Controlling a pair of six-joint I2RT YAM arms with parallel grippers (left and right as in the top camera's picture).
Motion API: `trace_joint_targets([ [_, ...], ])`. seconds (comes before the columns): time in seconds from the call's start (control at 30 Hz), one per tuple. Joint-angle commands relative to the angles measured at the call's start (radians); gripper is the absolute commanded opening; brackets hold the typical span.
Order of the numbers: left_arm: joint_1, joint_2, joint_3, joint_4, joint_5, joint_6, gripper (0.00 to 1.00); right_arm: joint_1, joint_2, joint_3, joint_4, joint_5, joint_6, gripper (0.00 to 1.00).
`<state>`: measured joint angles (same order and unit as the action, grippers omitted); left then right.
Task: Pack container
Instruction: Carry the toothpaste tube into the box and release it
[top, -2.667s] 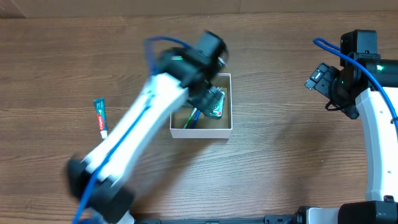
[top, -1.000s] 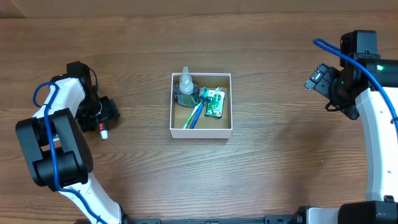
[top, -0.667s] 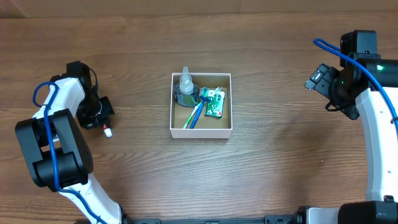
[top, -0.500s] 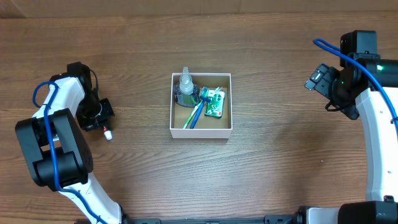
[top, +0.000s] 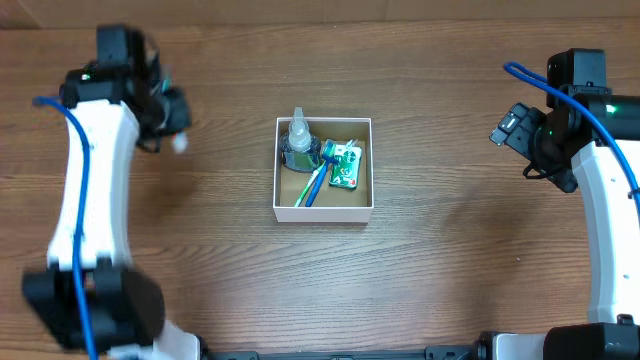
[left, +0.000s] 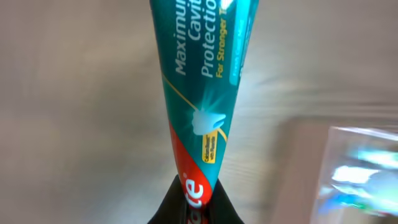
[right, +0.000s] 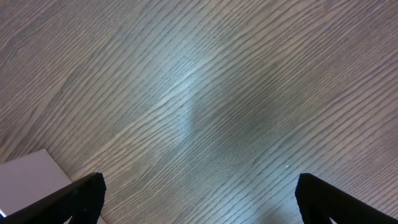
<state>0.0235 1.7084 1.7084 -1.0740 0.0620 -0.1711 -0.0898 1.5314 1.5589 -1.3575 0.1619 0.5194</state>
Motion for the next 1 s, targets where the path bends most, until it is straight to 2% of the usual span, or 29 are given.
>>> trace_joint_targets([
  [0.0,-0.203,-0.118,0.029,0.045,0.062,0.151,0.04,0.000,-0.001,-0.002,0.007,0.013,-0.003,1.00],
  [0.2,-0.491,-0.062,0.027,0.034,0.063,0.344,0.04,0.000,-0.001,-0.002,0.010,0.013,-0.003,1.00],
  [0.3,-0.582,0.008,0.027,0.015,0.062,0.428,0.04,0.000,-0.001,-0.002,0.010,0.013,-0.003,1.00],
  [0.43,-0.634,0.110,0.027,-0.002,0.058,0.472,0.05,0.000,-0.001,-0.002,0.009,0.013,-0.003,1.00],
  [0.63,-0.637,0.213,0.027,-0.064,0.052,0.499,0.07,0.000,-0.001,-0.002,0.008,0.013,-0.003,1.00],
  [0.73,-0.631,0.217,0.027,-0.079,-0.026,0.505,0.10,0.000,-0.001,-0.002,0.009,0.013,-0.003,1.00],
  [0.77,-0.630,0.216,0.028,-0.078,-0.048,0.505,0.17,0.000,-0.001,-0.002,0.009,0.013,-0.003,1.00],
  [0.83,-0.630,0.215,0.028,-0.079,-0.077,0.505,0.46,0.000,-0.001,-0.002,0.008,0.013,-0.003,1.00],
  [0.93,-0.630,0.214,0.028,-0.100,-0.102,0.505,0.64,0.000,-0.001,-0.002,0.003,0.013,-0.003,1.00],
  [0.97,-0.630,0.211,0.028,-0.105,-0.116,0.505,0.80,0.000,-0.001,-0.002,0.000,0.013,-0.003,1.00],
])
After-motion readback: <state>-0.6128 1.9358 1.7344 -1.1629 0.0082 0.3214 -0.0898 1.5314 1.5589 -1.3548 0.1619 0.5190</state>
